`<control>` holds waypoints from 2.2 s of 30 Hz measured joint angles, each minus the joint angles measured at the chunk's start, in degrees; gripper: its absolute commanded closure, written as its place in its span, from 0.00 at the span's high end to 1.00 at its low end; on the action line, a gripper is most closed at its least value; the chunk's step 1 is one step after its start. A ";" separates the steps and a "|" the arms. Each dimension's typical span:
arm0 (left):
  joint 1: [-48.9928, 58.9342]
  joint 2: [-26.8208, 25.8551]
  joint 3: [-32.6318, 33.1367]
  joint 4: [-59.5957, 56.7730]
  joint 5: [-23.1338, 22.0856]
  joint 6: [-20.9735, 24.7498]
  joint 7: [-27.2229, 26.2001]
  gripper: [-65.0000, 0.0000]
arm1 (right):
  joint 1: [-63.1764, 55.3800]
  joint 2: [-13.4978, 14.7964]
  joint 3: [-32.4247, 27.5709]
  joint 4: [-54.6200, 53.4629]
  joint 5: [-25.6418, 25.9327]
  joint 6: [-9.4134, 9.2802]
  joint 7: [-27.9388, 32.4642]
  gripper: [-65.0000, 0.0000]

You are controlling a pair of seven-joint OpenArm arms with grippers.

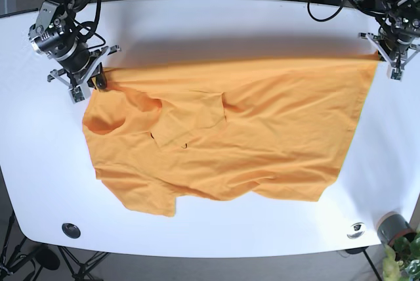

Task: Fold the T-shirt properly
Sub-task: 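Drag the shirt's edge with both grippers toward the robot to smooth it, then release the shirt and move both grippers to its side edges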

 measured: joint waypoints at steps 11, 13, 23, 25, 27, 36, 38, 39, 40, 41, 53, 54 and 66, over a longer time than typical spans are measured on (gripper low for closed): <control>7.89 1.38 -2.67 -0.48 -0.04 -0.04 -6.23 0.00 | -6.60 -0.17 1.92 -0.11 0.66 0.20 0.20 0.00; 8.46 1.40 -2.80 -1.68 -0.07 -0.22 -6.08 0.00 | -7.21 -0.17 2.58 -0.15 0.74 0.20 0.17 0.00; 10.67 1.42 -2.91 -4.66 -0.20 -0.24 -6.95 0.00 | -9.92 -0.17 2.75 -0.22 0.72 0.17 0.20 0.10; 11.04 1.53 -3.02 -4.66 -0.20 -0.24 -6.93 0.00 | -10.16 -0.20 2.80 -0.24 0.70 0.20 0.15 0.10; 11.15 1.51 -3.10 -4.68 -0.20 -0.22 -6.95 0.00 | -10.16 -0.59 2.86 -0.24 0.48 0.15 0.20 0.11; 9.44 1.38 -3.02 -4.68 0.74 0.44 -6.34 0.42 | -9.70 -1.88 5.57 -0.24 -0.39 -0.07 -0.04 0.87; 7.78 1.36 -2.71 -4.68 1.31 0.44 -5.49 0.48 | -9.20 -1.92 5.49 -0.24 -0.20 -0.07 0.00 0.99; 7.13 1.29 -2.23 -4.68 1.36 0.46 -5.51 0.50 | -8.90 -1.99 5.46 -0.24 -0.17 -0.04 -0.07 1.00; 6.56 1.22 -1.53 -4.68 1.09 0.44 -5.73 0.51 | -8.41 -2.05 5.46 -0.24 -0.11 -0.04 0.00 1.00; 6.34 1.22 -1.07 -4.66 0.79 0.42 -5.90 0.51 | -8.22 -2.05 5.46 -0.20 -0.13 -0.04 0.07 1.00; 2.34 1.38 0.15 3.08 0.11 -1.49 -3.74 0.51 | -3.19 -1.92 5.53 -0.24 -0.13 -0.04 0.13 1.00; 1.84 1.33 0.15 4.07 -0.15 -1.51 -2.60 0.51 | -3.08 -1.90 5.53 -0.24 -0.13 -0.04 0.15 1.00; -2.32 1.25 0.09 6.47 -7.13 -1.49 5.09 0.51 | 1.86 -1.92 5.68 -0.33 -0.87 -0.22 -0.48 1.00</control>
